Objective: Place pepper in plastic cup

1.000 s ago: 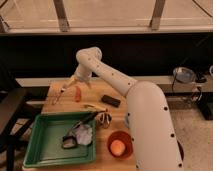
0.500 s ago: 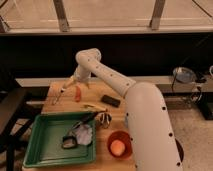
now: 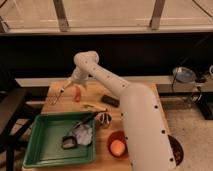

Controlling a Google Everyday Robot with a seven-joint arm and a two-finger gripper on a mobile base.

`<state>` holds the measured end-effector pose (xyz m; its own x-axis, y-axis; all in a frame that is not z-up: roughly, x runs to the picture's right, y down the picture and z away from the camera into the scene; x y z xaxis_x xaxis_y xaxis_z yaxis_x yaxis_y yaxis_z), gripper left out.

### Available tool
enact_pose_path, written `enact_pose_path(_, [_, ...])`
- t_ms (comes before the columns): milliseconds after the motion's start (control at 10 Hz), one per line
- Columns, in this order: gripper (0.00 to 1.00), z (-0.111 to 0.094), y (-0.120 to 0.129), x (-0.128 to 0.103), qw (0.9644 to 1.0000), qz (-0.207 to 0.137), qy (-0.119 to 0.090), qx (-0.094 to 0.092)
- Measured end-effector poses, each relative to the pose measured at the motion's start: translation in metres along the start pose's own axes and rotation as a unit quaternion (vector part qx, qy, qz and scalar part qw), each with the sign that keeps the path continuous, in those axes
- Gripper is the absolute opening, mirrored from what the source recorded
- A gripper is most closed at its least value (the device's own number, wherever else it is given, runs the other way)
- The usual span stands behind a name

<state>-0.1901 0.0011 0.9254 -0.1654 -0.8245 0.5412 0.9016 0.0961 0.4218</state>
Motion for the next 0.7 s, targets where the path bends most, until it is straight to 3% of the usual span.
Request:
enact_pose_path(500, [0.8, 0.047, 0.021, -0.006, 0.9985, 0.003, -0.045, -0.03])
enact_pose_path(700, [0.76, 0.059, 0.026, -0.009, 0.9979, 0.001, -0.057, -0.03])
